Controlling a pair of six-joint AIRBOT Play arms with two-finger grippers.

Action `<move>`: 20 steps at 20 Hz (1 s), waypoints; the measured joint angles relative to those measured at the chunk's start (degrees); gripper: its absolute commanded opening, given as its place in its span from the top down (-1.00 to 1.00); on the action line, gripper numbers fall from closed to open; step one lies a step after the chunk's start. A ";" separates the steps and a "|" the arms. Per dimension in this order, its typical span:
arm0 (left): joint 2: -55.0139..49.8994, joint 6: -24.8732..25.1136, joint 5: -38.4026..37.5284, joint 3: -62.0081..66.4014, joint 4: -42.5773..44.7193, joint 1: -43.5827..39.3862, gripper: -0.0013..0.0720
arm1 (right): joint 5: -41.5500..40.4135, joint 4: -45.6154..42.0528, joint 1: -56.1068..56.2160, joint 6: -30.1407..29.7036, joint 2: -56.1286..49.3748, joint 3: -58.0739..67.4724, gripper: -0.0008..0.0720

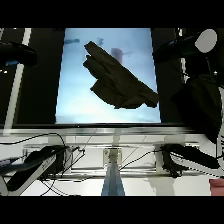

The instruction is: Fold the clothes and pants, and hang the long-sleeved shirts on hangers.

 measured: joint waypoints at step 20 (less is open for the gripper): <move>-0.04 -0.39 -0.04 0.00 -6.43 0.00 0.92 | -2.93 20.57 -23.23 -12.11 5.31 -49.68 -0.65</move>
